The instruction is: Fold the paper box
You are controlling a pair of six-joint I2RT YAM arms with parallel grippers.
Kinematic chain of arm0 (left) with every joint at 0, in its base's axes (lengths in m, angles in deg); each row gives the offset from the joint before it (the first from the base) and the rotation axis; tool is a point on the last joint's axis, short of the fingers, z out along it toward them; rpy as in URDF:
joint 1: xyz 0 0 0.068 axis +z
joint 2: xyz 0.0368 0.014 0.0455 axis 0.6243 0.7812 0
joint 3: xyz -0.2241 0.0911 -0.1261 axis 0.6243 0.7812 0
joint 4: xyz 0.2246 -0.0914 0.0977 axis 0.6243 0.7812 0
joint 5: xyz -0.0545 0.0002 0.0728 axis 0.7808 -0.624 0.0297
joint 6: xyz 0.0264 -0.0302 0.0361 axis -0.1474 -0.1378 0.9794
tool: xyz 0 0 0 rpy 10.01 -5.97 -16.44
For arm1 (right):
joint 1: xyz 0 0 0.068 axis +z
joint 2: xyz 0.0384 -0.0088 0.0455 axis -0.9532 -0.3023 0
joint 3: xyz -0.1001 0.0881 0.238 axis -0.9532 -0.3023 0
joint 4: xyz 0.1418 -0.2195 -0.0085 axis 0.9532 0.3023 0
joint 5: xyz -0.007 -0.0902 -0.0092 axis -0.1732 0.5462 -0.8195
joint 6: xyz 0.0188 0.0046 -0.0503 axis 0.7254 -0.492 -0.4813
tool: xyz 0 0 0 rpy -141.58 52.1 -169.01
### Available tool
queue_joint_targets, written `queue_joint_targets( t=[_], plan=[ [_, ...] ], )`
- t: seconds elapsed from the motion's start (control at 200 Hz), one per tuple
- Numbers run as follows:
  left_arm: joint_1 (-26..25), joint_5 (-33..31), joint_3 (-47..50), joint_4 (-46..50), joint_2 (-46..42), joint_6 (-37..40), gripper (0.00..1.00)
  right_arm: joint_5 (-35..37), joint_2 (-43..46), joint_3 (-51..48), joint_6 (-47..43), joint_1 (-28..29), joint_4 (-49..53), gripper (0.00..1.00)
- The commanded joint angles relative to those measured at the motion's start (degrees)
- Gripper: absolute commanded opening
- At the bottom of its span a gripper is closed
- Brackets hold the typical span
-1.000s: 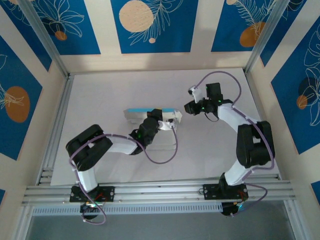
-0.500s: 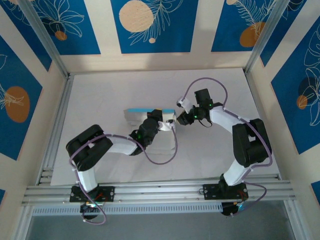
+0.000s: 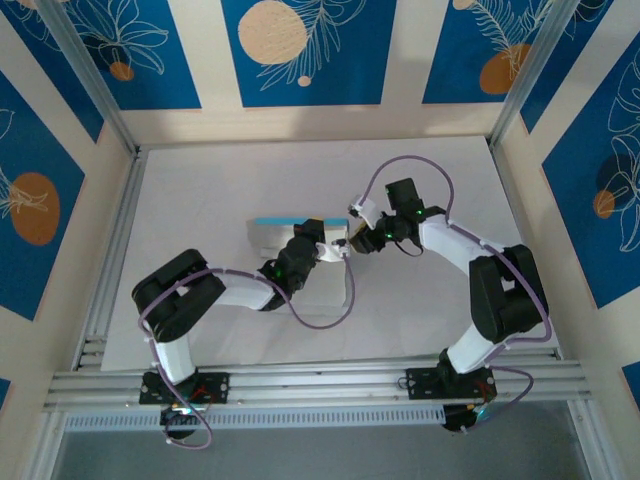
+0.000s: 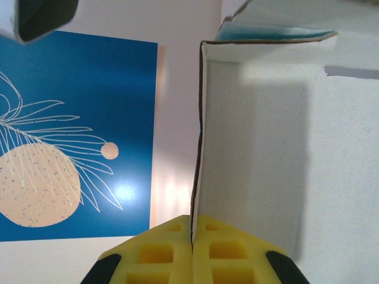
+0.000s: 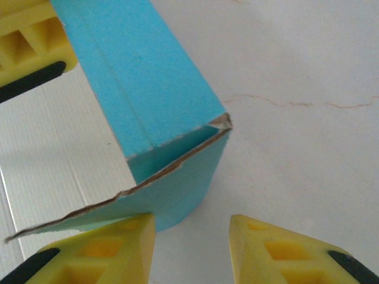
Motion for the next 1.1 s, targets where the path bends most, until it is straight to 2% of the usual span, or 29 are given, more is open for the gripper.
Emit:
queue_joint_targets(
  t=[0.0,0.28,0.78,0.865,1.096],
  plan=[
    [-0.53,-0.16,-0.63,-1.02,0.02,-1.39,0.0,-1.87,-1.44,-0.03,0.93,2.02,0.31,0.41],
    [-0.18,0.22,-0.31,-0.21,-1.43,-3.37,0.0,-0.4,0.73,-4.05,1.95,3.8,-6.01,0.5],
    [-0.35,4.57,2.28,6.09,-5.31,-8.49,0.0,5.29,-6.43,1.5,-0.16,5.84,-5.01,0.52],
    [-0.35,5.25,2.54,7.01,-5.77,-8.93,0.0,5.61,-7.42,3.03,-0.52,6.17,-4.08,0.48],
    [-0.35,6.23,2.54,9.16,-6.54,-10.85,0.0,8.53,-9.11,5.87,0.87,7.83,-4.95,0.3]
  ],
)
